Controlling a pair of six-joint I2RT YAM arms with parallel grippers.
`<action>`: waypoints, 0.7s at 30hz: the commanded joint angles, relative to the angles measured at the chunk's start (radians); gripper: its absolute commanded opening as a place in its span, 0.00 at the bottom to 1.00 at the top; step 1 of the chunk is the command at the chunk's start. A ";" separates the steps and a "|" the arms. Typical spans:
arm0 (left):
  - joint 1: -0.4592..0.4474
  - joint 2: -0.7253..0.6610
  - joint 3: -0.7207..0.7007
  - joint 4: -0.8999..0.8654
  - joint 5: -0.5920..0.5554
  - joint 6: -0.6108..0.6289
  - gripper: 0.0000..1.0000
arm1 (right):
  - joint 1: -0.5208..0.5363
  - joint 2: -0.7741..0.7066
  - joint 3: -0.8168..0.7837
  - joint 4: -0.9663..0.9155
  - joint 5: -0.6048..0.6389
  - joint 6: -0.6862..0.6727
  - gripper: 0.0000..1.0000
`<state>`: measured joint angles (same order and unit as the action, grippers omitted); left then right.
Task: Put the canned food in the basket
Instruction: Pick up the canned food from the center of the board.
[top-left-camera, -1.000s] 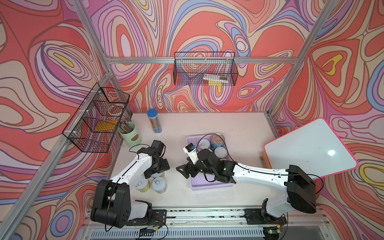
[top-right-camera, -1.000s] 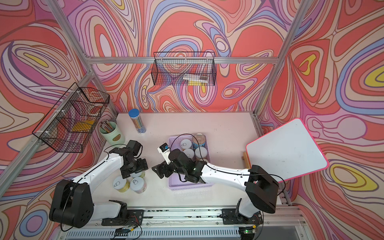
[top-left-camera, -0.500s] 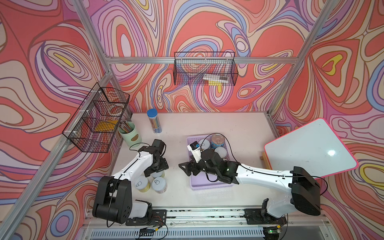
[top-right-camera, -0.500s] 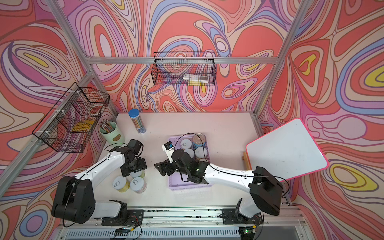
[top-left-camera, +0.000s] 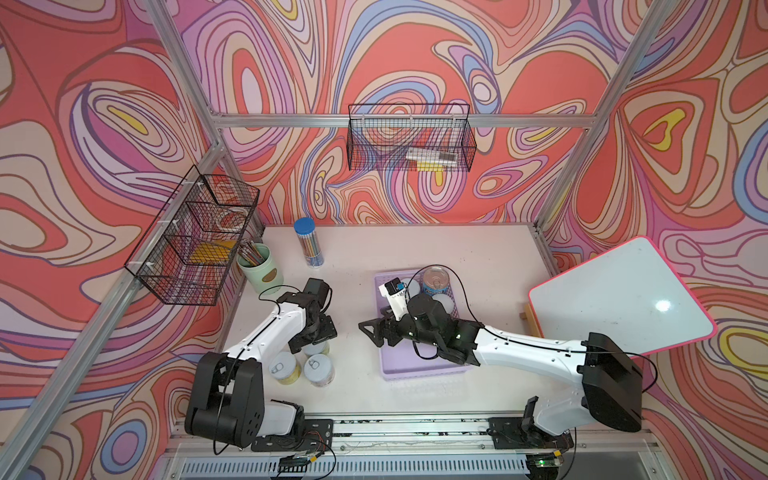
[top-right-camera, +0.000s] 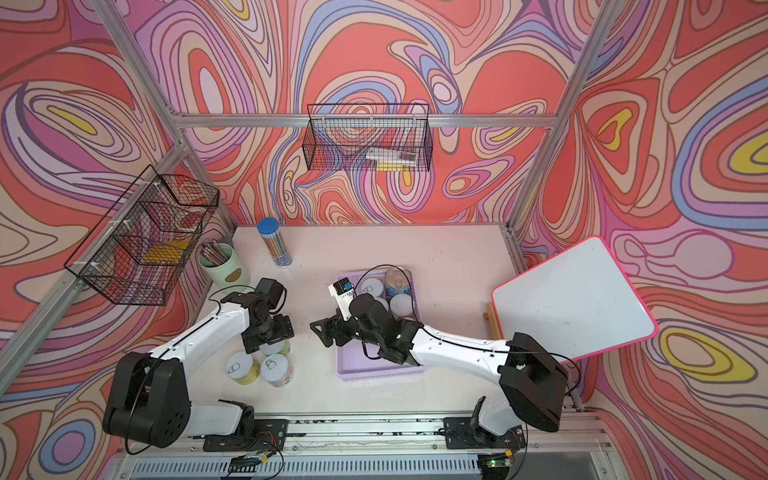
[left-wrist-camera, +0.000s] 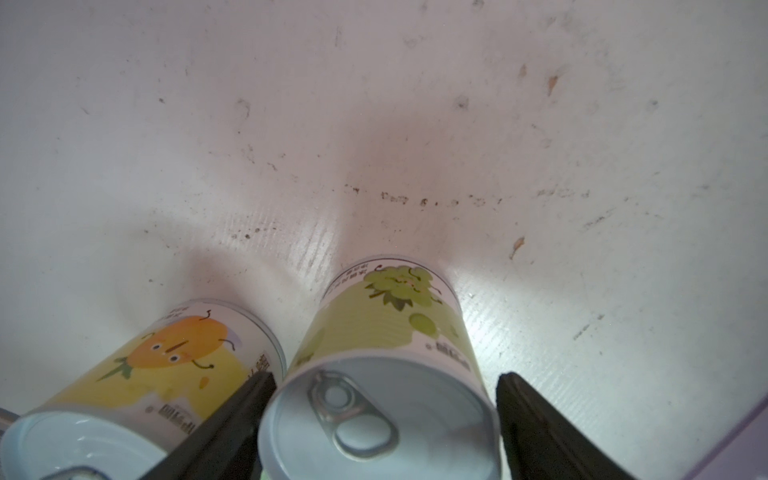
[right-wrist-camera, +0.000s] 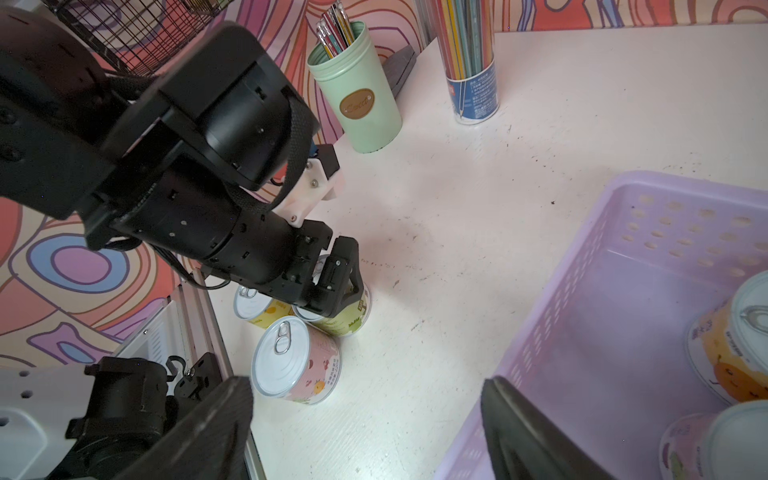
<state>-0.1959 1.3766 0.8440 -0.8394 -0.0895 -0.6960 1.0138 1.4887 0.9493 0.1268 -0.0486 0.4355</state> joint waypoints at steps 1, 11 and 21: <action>-0.002 -0.002 -0.018 0.019 0.022 -0.020 0.90 | -0.001 -0.004 0.006 0.007 -0.011 0.000 0.87; 0.007 -0.048 -0.051 0.036 0.025 -0.061 0.91 | -0.001 0.004 0.011 -0.001 -0.014 -0.001 0.88; 0.038 -0.074 -0.072 0.053 0.053 -0.064 0.88 | -0.001 0.016 0.026 -0.016 -0.020 -0.013 0.87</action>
<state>-0.1638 1.3106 0.7807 -0.7963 -0.0479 -0.7532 1.0138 1.4929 0.9501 0.1177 -0.0612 0.4335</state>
